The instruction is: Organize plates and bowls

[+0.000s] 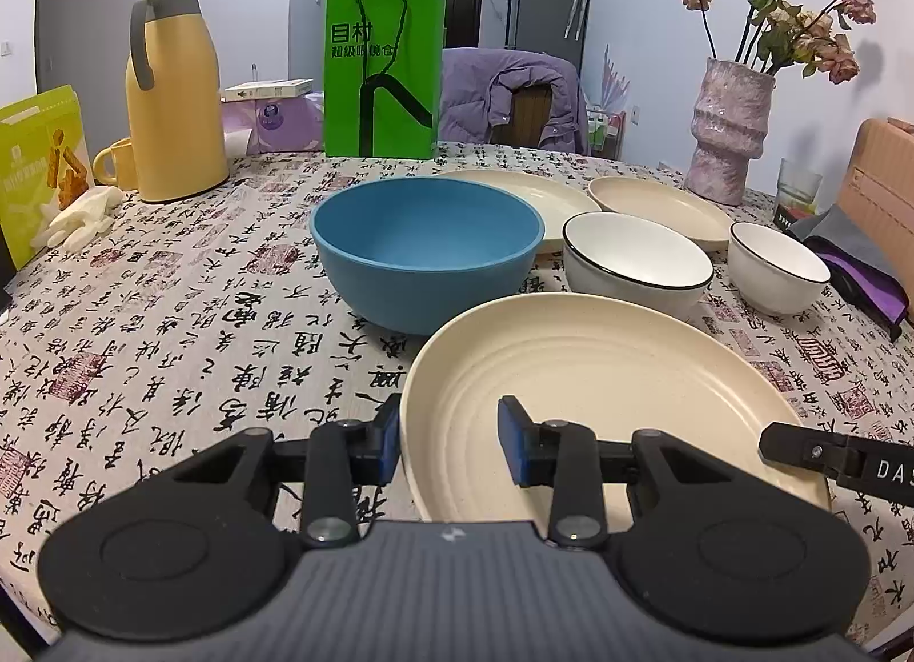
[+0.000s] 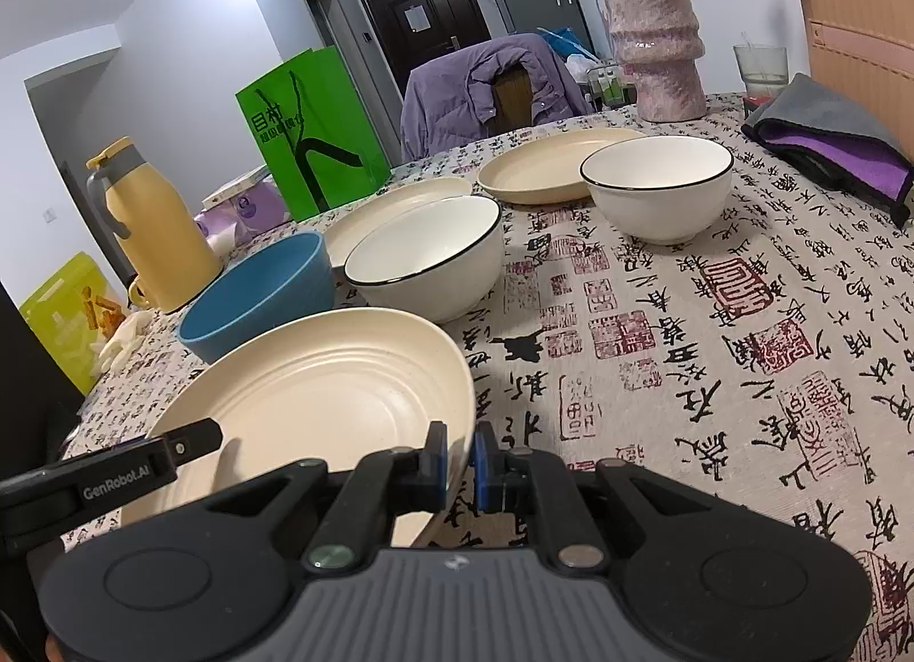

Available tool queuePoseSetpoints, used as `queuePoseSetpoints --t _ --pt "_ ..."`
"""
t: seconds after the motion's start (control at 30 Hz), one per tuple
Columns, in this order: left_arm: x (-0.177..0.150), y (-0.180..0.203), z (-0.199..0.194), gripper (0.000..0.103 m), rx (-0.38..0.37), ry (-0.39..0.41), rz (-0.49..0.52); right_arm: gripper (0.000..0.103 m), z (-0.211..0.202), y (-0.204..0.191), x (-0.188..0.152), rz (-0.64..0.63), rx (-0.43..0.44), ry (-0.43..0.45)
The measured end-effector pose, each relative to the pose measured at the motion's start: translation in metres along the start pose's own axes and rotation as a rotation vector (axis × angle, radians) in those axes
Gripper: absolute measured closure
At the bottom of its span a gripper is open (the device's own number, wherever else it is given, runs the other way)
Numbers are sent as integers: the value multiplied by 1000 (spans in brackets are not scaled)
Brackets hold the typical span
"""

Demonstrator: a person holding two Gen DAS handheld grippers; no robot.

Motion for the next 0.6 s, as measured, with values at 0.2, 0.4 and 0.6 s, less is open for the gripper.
queuePoseSetpoints --t 0.2,0.4,0.6 --pt "-2 -1 5 68 2 -12 3 93 5 1 0 -1 -2 -10" --pt "-4 0 10 68 -1 -27 13 93 9 2 -3 -5 -9 -19" --pt "-7 0 15 68 -7 -43 23 93 11 5 -5 -5 -11 -27"
Point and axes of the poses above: each gripper's, at about its wrist camera, not at the fingertips, and z roughly the way its jaws point, y to its right, x to its top, the point moved 1 cm from there along z, roughly the way its jaws point, and after that the axes turned 1 degree about -z, right-handed, at the moved point
